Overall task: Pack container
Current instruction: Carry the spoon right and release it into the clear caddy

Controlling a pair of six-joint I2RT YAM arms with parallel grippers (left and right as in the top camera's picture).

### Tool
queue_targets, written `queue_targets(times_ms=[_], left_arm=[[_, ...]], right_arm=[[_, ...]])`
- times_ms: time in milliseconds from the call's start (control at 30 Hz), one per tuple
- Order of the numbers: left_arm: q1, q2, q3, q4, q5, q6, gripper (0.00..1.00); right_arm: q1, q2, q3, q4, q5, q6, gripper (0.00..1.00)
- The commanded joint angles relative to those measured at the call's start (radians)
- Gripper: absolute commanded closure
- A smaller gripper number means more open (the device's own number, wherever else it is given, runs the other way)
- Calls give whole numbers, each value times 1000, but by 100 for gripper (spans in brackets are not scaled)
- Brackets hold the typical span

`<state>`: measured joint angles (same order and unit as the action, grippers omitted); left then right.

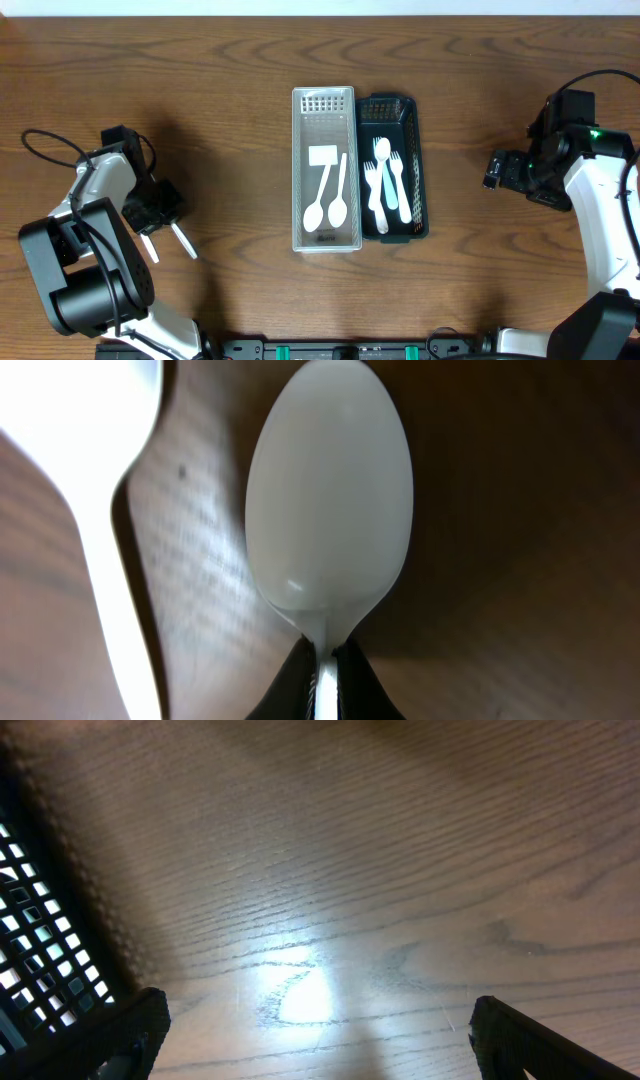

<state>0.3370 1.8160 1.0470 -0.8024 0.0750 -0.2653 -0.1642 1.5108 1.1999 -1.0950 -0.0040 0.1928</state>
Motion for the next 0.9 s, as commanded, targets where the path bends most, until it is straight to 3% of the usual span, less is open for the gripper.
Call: queue_targets(times_ms=[0,167,367,633,867], left_arm=[[-39,-27,61,-70,-7,-1,94],[-179,-137,184,-211,-7,0,94],[-469,-298,338,-304,-7,-2,94],[-829,-340,414,-181,-7,-51,94],[-948,-182,412,-63,-8,-73,94]], right_arm=[[-3,-2,-2,0,0,-15,1],[-3,-2,-2,0,0,-14,1],[-3,-2,-2,0,0,-14,1],[-3,-2,-2,-1,-5,-14,1],[-3,-2,-2,-2,-8,-14,1]])
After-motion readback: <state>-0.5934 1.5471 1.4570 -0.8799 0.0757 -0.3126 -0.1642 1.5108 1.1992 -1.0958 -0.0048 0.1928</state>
